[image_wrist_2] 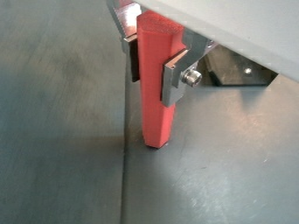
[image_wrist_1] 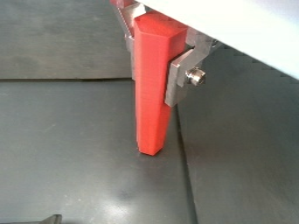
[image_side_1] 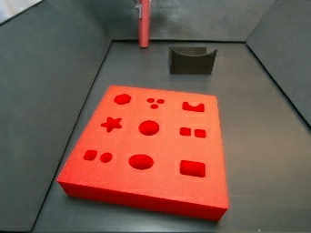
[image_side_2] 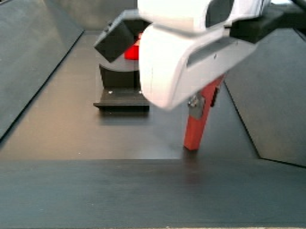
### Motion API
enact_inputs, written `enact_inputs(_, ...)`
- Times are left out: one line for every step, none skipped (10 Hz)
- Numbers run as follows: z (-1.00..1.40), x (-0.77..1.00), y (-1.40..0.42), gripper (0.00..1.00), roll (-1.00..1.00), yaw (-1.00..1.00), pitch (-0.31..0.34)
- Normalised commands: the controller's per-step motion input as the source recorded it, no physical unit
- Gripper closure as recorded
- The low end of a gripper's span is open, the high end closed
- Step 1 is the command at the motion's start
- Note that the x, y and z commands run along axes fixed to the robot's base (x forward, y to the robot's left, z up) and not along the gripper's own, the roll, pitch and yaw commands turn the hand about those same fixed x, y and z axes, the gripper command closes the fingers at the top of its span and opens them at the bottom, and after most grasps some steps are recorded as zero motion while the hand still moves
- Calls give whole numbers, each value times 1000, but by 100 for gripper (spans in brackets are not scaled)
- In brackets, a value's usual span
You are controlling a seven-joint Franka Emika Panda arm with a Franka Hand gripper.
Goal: Pick up the hexagon object. Move up. Move to above the board. Insert the hexagon object.
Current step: Pick up the hexagon object.
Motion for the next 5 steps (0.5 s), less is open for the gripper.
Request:
enact_inputs(0, 0, 0, 100, 0, 0, 0)
enact_inputs(0, 0, 0, 100, 0, 0, 0)
enact_inputs(0, 0, 0, 100, 0, 0, 0)
enact_inputs(0, 0, 0, 100, 0, 0, 0)
enact_inputs(0, 0, 0, 100, 0, 0, 0)
